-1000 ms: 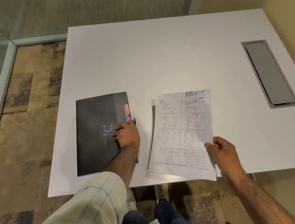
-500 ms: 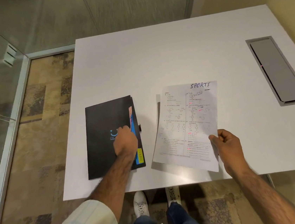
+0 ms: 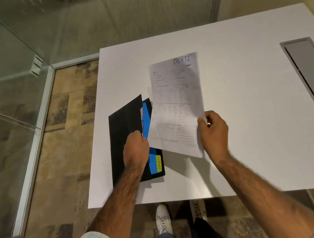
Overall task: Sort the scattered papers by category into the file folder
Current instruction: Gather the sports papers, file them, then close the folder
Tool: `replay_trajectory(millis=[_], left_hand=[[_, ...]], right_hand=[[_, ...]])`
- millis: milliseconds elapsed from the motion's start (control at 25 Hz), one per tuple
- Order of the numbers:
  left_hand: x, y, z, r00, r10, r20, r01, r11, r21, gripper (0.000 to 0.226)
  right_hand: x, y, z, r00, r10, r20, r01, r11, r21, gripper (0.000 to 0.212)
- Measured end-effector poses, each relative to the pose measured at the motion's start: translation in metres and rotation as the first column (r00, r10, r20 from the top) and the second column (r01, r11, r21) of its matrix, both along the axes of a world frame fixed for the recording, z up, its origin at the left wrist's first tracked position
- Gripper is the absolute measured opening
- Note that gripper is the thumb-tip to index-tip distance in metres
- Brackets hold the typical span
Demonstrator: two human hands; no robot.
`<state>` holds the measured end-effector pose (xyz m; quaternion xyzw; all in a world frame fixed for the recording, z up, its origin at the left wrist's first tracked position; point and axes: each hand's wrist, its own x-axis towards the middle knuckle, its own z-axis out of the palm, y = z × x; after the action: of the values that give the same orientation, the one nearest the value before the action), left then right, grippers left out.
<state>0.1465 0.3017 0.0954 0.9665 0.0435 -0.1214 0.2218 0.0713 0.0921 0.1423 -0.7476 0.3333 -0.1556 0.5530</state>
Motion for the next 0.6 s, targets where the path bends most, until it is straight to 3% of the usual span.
replay_trajectory(millis=[360, 600], left_hand=[[0.001, 0.01, 0.02, 1.0, 0.029, -0.004, -0.029, 0.998, -0.057, 0.018], [0.004, 0.016, 0.025, 0.997, 0.064, 0.033, -0.061, 0.993, -0.101, 0.019]], right_hand=[[-0.002, 0.071, 0.016, 0.946, 0.258, -0.197, -0.297, 0.933, -0.205, 0.023], [-0.014, 0.076, 0.037, 0.936, 0.24, -0.258, -0.31, 0.909, -0.279, 0.031]])
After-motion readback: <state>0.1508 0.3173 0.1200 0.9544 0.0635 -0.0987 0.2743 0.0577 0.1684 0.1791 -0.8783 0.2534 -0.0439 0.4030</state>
